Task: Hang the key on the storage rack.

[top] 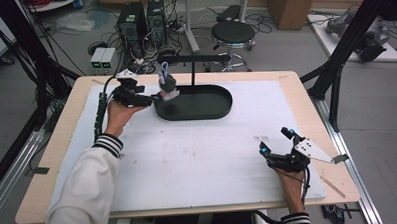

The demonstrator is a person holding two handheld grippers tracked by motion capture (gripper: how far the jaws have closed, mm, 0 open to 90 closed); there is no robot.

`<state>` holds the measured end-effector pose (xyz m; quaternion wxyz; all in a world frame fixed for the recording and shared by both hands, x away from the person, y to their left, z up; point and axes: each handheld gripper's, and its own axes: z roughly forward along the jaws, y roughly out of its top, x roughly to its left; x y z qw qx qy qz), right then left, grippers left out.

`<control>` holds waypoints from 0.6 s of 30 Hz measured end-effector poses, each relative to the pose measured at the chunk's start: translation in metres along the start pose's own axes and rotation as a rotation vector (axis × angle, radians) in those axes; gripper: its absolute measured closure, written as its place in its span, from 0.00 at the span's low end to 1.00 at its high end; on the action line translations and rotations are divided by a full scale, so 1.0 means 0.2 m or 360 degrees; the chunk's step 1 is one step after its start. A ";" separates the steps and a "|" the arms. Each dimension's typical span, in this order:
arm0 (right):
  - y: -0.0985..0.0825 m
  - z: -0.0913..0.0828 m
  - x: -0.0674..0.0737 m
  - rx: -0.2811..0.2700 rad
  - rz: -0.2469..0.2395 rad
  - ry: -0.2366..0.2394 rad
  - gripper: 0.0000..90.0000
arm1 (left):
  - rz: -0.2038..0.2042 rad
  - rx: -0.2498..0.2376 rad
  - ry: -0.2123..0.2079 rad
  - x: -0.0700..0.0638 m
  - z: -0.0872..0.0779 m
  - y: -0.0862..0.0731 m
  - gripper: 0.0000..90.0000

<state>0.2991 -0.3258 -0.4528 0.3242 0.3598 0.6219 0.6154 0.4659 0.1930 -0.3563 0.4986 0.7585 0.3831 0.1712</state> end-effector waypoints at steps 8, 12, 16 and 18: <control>0.00 0.00 0.00 -0.0002 -0.0016 0.0000 0.01 | 0.0142 -0.0184 -0.0089 0.00 -0.27 -0.11 0.02; 0.00 0.00 0.00 0.0001 -0.0003 0.0001 0.01 | 0.0163 -0.0297 -0.0090 -0.03 -0.41 -0.22 0.02; 0.00 0.00 0.00 0.0001 -0.0001 0.0003 0.01 | 0.0188 -0.0483 -0.0051 -0.09 -0.54 -0.39 0.02; 0.00 0.00 0.00 -0.0003 -0.0024 0.0002 0.01 | 0.0176 -0.0528 -0.0044 -0.11 -0.57 -0.46 0.02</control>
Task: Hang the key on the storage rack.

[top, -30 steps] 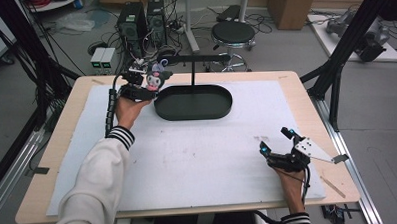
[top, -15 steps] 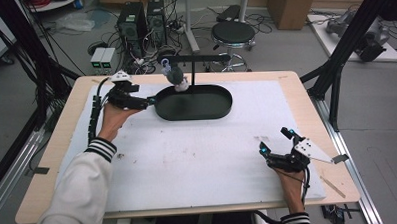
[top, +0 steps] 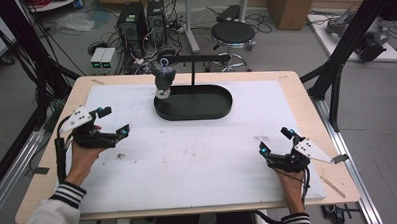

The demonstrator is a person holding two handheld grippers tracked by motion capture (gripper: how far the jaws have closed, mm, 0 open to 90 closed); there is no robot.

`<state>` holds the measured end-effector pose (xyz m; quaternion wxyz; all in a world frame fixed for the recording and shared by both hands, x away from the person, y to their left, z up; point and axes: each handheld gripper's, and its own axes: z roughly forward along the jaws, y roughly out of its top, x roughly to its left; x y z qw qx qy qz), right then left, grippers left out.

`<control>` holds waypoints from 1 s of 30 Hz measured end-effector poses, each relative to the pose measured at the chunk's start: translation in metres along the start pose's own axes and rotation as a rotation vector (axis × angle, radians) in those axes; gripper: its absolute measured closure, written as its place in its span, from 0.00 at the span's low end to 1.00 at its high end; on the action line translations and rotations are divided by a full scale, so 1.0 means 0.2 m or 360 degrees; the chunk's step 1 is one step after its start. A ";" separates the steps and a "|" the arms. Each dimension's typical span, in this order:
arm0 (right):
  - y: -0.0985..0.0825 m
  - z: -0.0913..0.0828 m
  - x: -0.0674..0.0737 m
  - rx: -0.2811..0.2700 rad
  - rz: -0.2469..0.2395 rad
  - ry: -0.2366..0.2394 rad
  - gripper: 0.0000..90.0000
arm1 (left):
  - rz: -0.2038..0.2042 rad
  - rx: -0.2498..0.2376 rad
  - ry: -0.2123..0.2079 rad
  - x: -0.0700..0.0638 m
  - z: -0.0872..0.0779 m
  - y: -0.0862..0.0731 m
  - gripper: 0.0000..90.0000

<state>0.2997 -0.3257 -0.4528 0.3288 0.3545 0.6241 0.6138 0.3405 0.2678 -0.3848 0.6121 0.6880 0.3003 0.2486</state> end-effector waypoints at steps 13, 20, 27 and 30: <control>0.00 0.00 0.00 -0.0001 -0.0004 -0.0003 0.01 | -0.0011 -0.0182 0.0076 -0.07 -0.26 -0.27 0.02; 0.00 0.00 0.00 0.0004 0.0004 -0.0002 0.01 | -0.0022 -0.0244 0.0075 -0.09 -0.29 -0.34 0.02; 0.00 0.00 0.00 0.0001 0.0017 0.0001 0.01 | -0.0019 -0.0186 0.0061 -0.09 -0.29 -0.38 0.02; 0.00 0.00 0.00 0.0002 0.0020 0.0001 0.01 | 0.0000 -0.0221 0.0115 -0.11 -0.30 -0.39 0.02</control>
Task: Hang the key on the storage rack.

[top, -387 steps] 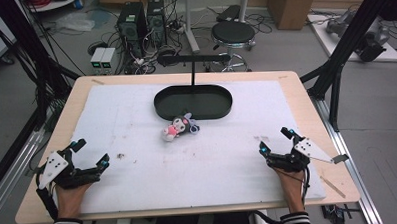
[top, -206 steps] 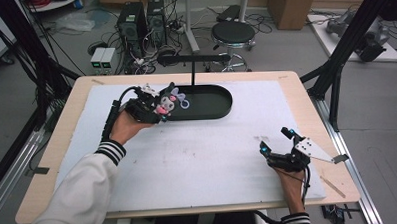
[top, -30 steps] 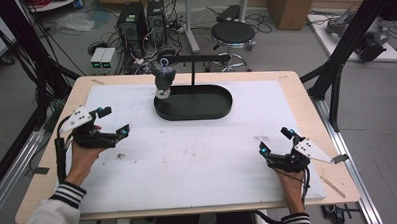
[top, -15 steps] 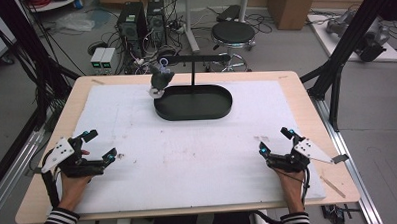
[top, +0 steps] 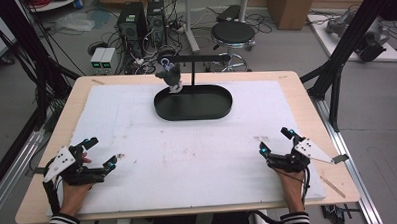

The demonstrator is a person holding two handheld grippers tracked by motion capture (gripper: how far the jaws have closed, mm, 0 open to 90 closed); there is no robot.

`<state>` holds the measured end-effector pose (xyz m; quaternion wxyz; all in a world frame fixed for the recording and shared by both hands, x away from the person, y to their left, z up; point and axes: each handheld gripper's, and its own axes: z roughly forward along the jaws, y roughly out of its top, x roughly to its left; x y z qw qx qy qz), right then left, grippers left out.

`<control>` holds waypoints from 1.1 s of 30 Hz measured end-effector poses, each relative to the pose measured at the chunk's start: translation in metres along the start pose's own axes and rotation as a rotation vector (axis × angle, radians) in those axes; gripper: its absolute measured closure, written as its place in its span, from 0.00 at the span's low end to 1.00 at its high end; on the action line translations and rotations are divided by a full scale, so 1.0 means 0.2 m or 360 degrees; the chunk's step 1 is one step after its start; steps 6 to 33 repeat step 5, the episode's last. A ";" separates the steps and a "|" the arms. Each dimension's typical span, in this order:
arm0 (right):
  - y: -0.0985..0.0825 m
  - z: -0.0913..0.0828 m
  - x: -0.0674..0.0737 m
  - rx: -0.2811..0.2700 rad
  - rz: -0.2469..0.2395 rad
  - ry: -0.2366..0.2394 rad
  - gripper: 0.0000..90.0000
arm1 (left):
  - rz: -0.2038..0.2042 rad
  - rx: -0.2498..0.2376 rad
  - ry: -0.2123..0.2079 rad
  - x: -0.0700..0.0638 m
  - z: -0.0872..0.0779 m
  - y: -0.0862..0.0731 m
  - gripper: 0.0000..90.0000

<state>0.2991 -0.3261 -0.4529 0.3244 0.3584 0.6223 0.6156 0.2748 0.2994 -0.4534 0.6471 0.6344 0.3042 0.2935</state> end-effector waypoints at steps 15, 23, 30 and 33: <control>0.00 0.00 0.00 -0.0001 0.0000 0.0000 0.01 | 0.0015 -0.0026 0.0045 -0.01 -0.01 0.00 0.02; 0.00 0.00 0.00 -0.0001 0.0000 0.0000 0.01 | 0.0015 -0.0026 0.0045 -0.01 -0.01 0.00 0.02; 0.00 0.00 0.00 -0.0001 0.0000 0.0000 0.01 | 0.0015 -0.0026 0.0045 -0.01 -0.01 0.00 0.02; 0.00 0.00 0.00 -0.0001 0.0000 0.0000 0.01 | 0.0015 -0.0026 0.0045 -0.01 -0.01 0.00 0.02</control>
